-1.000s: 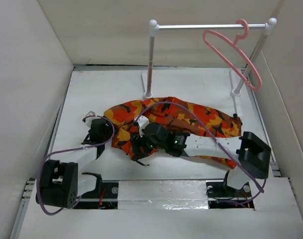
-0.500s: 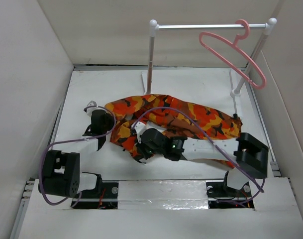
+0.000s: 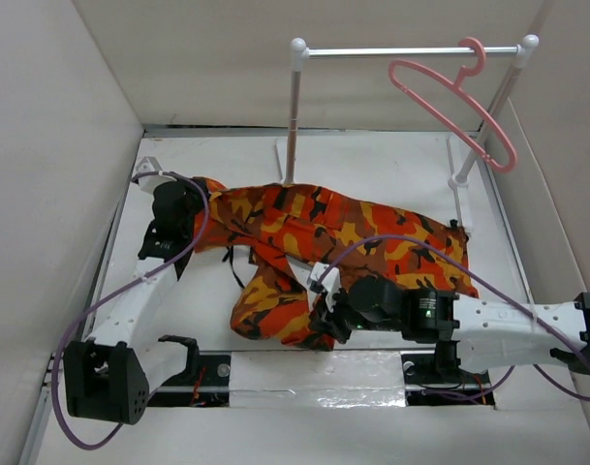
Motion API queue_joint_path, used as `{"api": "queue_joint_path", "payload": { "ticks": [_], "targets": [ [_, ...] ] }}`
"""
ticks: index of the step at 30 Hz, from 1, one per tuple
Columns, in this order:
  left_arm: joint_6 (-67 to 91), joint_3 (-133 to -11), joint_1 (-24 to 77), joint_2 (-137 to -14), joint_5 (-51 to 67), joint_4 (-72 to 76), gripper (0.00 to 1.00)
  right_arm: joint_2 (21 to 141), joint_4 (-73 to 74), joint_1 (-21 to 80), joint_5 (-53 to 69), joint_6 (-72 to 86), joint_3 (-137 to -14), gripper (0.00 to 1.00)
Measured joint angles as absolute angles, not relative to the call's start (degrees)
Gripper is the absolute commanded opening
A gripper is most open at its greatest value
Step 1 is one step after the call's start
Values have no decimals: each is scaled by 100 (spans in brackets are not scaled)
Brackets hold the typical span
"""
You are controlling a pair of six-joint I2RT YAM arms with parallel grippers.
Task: Place the trousers on the hanger
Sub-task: Flatten out the trousers at the center of the board.
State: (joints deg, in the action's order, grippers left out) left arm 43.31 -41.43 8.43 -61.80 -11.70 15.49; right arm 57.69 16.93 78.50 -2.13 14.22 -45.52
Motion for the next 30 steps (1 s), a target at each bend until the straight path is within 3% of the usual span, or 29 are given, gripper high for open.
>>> {"api": "queue_joint_path", "payload": {
  "ticks": [6,7,8,9,10,12,14,16,18,19,21,22,24,25,28,29,30],
  "targets": [
    [3977,-5083,823,-6036,-1518,760,0,6689,1942,7850,-152,1562,-4486,0],
    [3913,-5269,823,-6134,-1538,694,4,6921,1984,7850,-185,1573,-4493,0],
    [3852,-5437,821,-6276,-1557,642,13,7118,2045,7850,-211,1584,-4504,11],
    [3791,-5572,819,-6477,-1579,617,38,7271,2108,7850,-237,1599,-4523,18],
    [3723,-5673,799,-6678,-1566,622,47,7360,2150,7850,-261,1603,-4539,34],
    [3732,-5833,661,-7236,-1441,604,63,7369,2226,7850,-329,1621,-4589,51],
    [3730,-5959,432,-7843,-1223,589,66,7210,2235,7850,-410,1634,-4661,71],
    [3734,-6123,257,-8462,-1094,403,67,6908,2237,7850,-548,1634,-4722,77],
    [3728,-6213,176,-8816,-1066,191,64,6501,2233,7846,-733,1643,-4740,73],
    [3726,-6213,198,-8840,-1085,54,61,6294,2226,7837,-840,1662,-4742,39],
    [3699,-6097,425,-8619,-1269,-19,38,5896,2200,7771,-1050,1702,-4727,6],
    [3688,-5955,624,-8366,-1389,27,27,5714,2141,7697,-1114,1726,-4689,0],
    [3642,-5433,1181,-7616,-1653,261,4,5358,2012,7419,-1181,1776,-4565,0],
    [3640,-5133,1540,-7199,-1798,344,0,5223,1940,7240,-1186,1778,-4488,0],
    [3664,-4364,2571,-6447,-2132,539,0,5037,1785,6814,-1177,1774,-4272,0],
    [3695,-4165,2803,-6381,-2241,539,5,5037,1761,6733,-1177,1772,-4215,0],
    [3726,-4005,2967,-6416,-2349,532,23,5054,1761,6665,-1177,1765,-4174,0]
  ]
}}
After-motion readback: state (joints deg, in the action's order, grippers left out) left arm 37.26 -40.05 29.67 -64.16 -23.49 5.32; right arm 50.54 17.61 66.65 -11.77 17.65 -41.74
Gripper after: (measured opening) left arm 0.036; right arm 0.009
